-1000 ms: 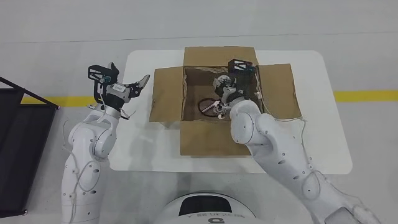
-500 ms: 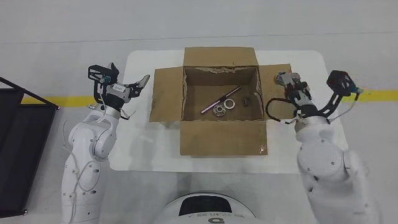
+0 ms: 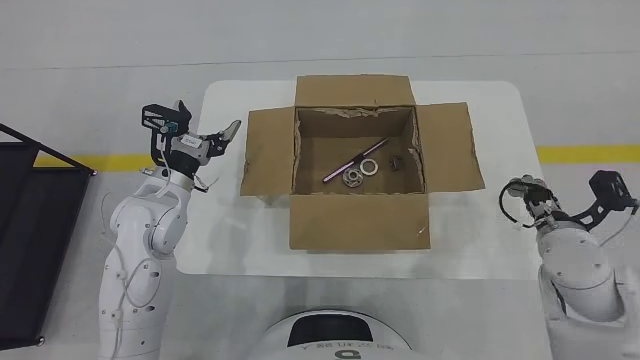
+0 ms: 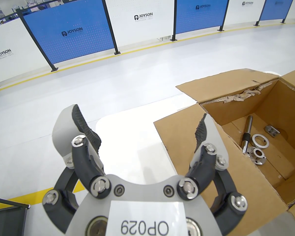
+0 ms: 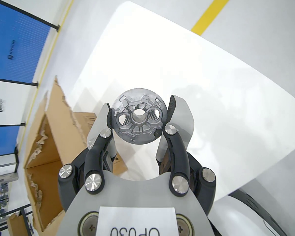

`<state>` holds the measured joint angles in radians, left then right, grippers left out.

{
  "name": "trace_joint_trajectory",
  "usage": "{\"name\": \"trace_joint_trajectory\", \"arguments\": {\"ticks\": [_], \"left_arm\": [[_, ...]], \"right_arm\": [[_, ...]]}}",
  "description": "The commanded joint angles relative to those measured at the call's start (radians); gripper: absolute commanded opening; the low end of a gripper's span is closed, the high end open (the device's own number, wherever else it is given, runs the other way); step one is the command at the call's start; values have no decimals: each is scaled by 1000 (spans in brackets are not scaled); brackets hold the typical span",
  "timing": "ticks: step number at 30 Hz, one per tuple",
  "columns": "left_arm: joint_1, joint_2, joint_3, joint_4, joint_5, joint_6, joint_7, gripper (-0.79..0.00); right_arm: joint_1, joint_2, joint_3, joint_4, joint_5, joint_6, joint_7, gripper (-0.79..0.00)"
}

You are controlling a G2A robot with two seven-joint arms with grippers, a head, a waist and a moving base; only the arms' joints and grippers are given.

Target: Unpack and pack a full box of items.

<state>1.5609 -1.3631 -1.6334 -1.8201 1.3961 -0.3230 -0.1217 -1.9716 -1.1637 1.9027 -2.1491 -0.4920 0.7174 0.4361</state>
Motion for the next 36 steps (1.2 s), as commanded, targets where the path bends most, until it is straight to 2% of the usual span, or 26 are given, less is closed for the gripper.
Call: {"name": "trace_joint_trajectory", "arguments": {"ticks": [1, 7, 14, 25, 28, 36], "left_arm": [[0, 0, 0, 0, 0, 0, 0, 0], [0, 0, 0, 0, 0, 0, 0, 0], [0, 0, 0, 0, 0, 0, 0, 0], [0, 0, 0, 0, 0, 0, 0, 0], [0, 0, 0, 0, 0, 0, 0, 0], [0, 0, 0, 0, 0, 0, 0, 0]], "right_arm": [[31, 10, -7, 35, -81, 31, 75, -785], [156, 30, -95, 141, -264, 103, 204, -785], [295, 40, -205, 254, -405, 151, 316, -785], [416, 43, -285, 407, -540, 222, 429, -782], [438, 41, -299, 438, -560, 234, 433, -717], [470, 33, -332, 487, -565, 227, 440, -637]]}}
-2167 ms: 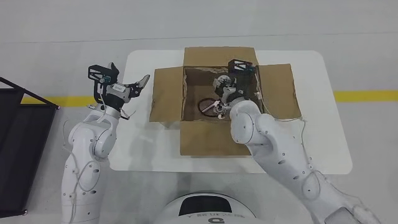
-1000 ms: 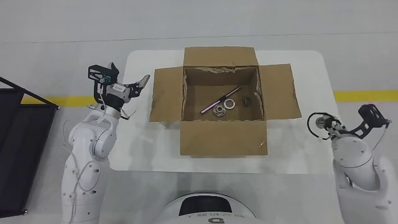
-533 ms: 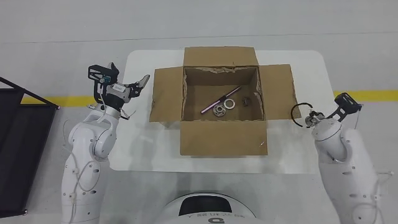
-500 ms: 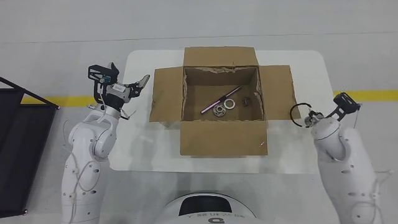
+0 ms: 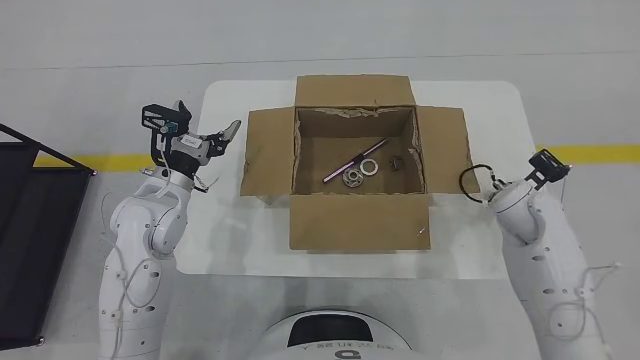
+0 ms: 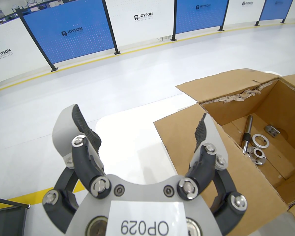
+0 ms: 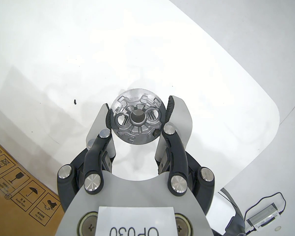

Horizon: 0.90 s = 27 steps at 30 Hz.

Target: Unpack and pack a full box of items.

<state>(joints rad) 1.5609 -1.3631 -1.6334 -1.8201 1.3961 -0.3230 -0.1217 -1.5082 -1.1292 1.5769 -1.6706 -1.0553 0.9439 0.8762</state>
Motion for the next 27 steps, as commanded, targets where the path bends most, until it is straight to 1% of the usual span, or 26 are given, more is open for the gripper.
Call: {"name": "trace_joint_trajectory", "arguments": {"ticks": [1, 4, 5, 6, 7, 8, 11, 16, 19, 23, 25, 26, 27], "left_arm": [[0, 0, 0, 0, 0, 0, 0, 0], [0, 0, 0, 0, 0, 0, 0, 0], [0, 0, 0, 0, 0, 0, 0, 0], [0, 0, 0, 0, 0, 0, 0, 0], [0, 0, 0, 0, 0, 0, 0, 0], [0, 0, 0, 0, 0, 0, 0, 0], [0, 0, 0, 0, 0, 0, 0, 0], [0, 0, 0, 0, 0, 0, 0, 0], [0, 0, 0, 0, 0, 0, 0, 0], [0, 0, 0, 0, 0, 0, 0, 0], [0, 0, 0, 0, 0, 0, 0, 0], [0, 0, 0, 0, 0, 0, 0, 0], [0, 0, 0, 0, 0, 0, 0, 0]], "right_arm": [[11, -3, -12, 13, 0, -2, 2, -606], [20, -6, -21, 20, -4, 0, 0, -453], [22, -7, -22, 19, -5, 0, 0, -419], [22, -7, -21, 17, -6, 0, 0, -317], [22, -8, -19, 14, -5, -1, 1, -148], [21, -8, -14, 7, 0, -2, 2, 0], [13, -9, 3, -10, 8, -5, 5, 0], [-15, -5, 46, -82, 16, -30, 30, 0], [-46, -2, 97, -186, 38, -54, 54, 0], [-124, -1, 225, -373, 136, -93, 74, 0], [-161, -6, 286, -452, 227, -136, 64, 0], [-178, -9, 313, -485, 292, -173, 61, 0], [-191, -11, 331, -495, 330, -199, 56, 0]]}}
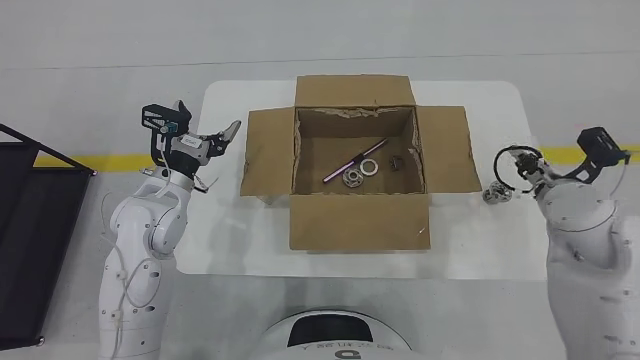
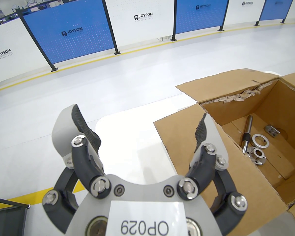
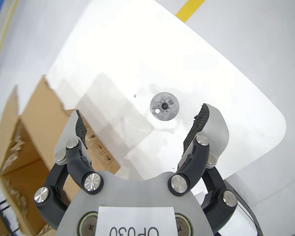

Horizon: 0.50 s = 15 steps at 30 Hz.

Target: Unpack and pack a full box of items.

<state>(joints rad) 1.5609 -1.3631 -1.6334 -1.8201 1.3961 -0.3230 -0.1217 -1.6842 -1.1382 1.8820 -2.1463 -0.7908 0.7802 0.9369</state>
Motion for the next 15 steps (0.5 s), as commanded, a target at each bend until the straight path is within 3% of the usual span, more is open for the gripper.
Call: {"name": "trace_joint_trajectory", "arguments": {"ticks": [1, 10, 15], "left_arm": [[0, 0, 0, 0, 0, 0, 0, 0], [0, 0, 0, 0, 0, 0, 0, 0], [0, 0, 0, 0, 0, 0, 0, 0]], "right_arm": [[-15, -3, 26, -19, 65, -35, -4, 0], [-15, -3, 26, -19, 65, -35, -4, 0], [25, -1, -74, -65, 94, -230, -48, 0]]}}
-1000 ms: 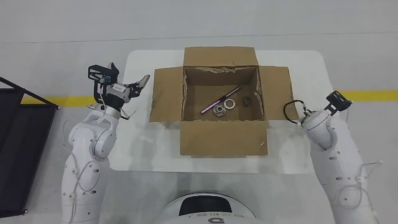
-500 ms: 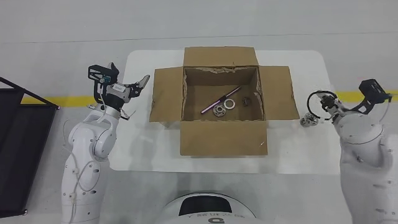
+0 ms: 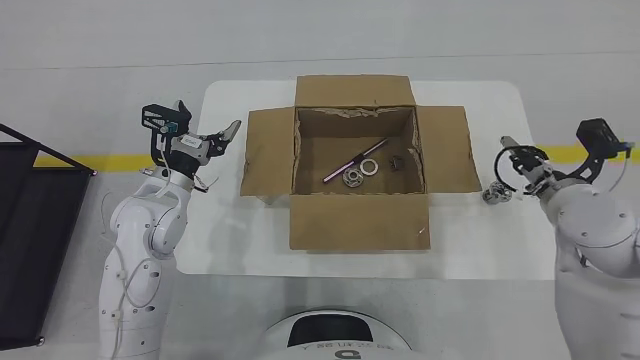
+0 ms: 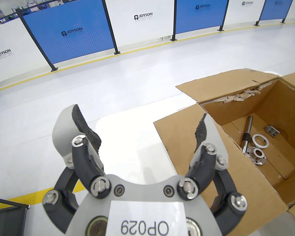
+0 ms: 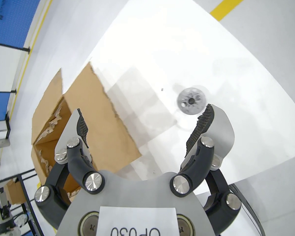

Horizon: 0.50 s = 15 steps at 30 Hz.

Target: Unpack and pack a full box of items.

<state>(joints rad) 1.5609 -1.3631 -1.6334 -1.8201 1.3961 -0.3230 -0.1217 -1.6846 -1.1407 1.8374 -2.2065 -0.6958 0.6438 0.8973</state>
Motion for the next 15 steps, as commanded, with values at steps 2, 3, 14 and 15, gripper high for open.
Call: {"name": "trace_joint_trajectory", "arguments": {"ticks": [2, 3, 14, 15], "left_arm": [[0, 0, 0, 0, 0, 0, 0, 0], [0, 0, 0, 0, 0, 0, 0, 0], [0, 0, 0, 0, 0, 0, 0, 0], [0, 0, 0, 0, 0, 0, 0, 0]], "right_arm": [[99, 5, -99, -19, -34, -128, 14, 0], [141, 7, -143, -24, -55, -138, 35, 0], [621, -43, -730, 151, -190, 52, 227, 0], [621, -43, -730, 151, -190, 52, 227, 0]]}}
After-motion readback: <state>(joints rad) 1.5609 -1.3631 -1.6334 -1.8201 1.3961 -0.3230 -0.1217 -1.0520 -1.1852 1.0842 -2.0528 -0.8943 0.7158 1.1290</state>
